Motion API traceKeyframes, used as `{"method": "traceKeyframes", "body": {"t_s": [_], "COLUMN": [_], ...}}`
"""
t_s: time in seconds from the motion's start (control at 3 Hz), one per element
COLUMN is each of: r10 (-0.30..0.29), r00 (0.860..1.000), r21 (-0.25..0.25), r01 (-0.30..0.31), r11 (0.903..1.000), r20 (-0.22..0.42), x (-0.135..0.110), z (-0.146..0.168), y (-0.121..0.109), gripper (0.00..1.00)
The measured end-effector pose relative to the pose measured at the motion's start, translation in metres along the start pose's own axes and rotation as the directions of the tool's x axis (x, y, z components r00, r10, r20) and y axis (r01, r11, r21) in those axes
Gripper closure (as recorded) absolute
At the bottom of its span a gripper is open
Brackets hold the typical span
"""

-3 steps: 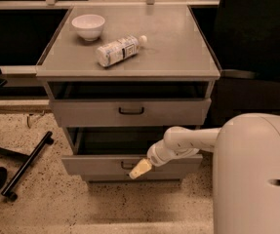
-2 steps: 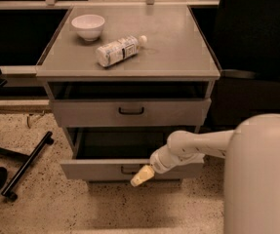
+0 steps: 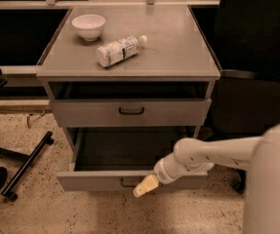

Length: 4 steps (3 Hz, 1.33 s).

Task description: Open middle drawer

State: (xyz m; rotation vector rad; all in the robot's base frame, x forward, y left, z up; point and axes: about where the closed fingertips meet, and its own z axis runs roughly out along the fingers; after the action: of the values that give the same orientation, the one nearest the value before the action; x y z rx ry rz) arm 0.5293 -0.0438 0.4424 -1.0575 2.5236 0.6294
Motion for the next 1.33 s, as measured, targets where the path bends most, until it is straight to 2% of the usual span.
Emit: {"method": "traceKeyframes", "body": {"t_s": [0.67, 1.33], "r10": [0.088, 0.096], "r00": [0.996, 0.995], "r21": [-0.054, -0.086], "r01": [-0.089, -0.1], "r11": [0.9946, 0.9913], "r20": [-0.01, -0.041], "x": [0.037, 0.049], "z": [-0.03, -0.021], "y": [0.04, 0.048], "gripper": [0.0, 0.0]}}
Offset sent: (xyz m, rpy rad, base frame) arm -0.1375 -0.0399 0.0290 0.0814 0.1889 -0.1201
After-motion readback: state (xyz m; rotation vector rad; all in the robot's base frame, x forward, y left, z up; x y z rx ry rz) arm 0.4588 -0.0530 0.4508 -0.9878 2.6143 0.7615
